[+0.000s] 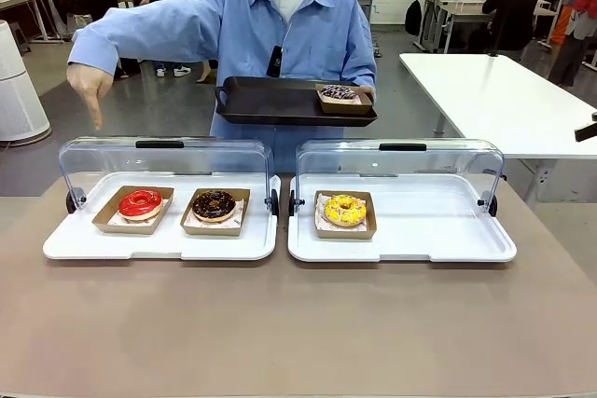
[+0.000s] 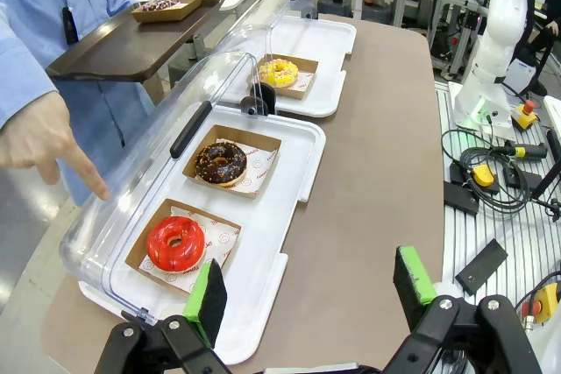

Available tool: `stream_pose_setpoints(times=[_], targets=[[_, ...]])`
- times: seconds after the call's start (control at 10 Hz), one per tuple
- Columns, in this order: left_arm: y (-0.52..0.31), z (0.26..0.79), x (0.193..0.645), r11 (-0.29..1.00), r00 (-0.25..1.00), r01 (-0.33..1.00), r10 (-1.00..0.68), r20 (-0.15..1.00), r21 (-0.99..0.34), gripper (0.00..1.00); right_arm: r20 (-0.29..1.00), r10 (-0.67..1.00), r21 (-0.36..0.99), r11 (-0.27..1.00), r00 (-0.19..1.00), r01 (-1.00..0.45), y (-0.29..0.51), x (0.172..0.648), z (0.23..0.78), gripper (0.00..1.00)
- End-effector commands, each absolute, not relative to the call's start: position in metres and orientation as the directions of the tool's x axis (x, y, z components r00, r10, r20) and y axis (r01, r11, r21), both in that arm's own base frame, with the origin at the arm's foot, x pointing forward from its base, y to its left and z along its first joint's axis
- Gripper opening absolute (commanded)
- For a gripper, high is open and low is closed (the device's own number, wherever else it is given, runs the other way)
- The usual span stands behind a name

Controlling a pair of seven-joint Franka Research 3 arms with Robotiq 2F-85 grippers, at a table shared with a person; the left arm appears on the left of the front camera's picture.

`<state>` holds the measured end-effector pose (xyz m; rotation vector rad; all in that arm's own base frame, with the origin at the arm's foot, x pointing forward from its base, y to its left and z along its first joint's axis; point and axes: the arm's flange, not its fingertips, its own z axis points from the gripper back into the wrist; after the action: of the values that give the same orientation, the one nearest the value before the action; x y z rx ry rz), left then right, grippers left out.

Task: Provide the desired donut to the person.
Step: Pick up and lift the Paper togo box containing the Donut pointed at by the person.

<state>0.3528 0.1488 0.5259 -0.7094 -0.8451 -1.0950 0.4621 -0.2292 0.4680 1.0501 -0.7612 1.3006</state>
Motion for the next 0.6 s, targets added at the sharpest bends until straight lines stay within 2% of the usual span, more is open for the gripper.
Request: stream_pose_setpoints(times=[0.0,0.1,0.3,0.5], targets=[[0.137,0.533,0.359,0.342,0.243,0.939,-0.58,0.778,-0.038,1.0,0.913,0.379,0.184,-0.052,0.151,-0.982,-0.23,0.461,0.468,1.0],[0.122,0.539,0.371,0.359,0.257,0.933,-0.698,0.669,0.017,1.0,0.913,0.379,0.184,-0.052,0.151,-0.982,-0.23,0.461,0.468,1.0],[0.088,0.536,0.389,0.301,0.237,0.95,-0.872,0.429,0.085,1.0,0.913,0.379,0.184,-0.052,0.151,-0.982,-0.23,0.461,0.468,1.0],[0.052,0.511,0.395,0.172,0.151,0.981,-0.967,0.205,0.087,1.0,0.913,0.379,0.184,-0.052,0.151,-0.982,-0.23,0.461,0.468,1.0]])
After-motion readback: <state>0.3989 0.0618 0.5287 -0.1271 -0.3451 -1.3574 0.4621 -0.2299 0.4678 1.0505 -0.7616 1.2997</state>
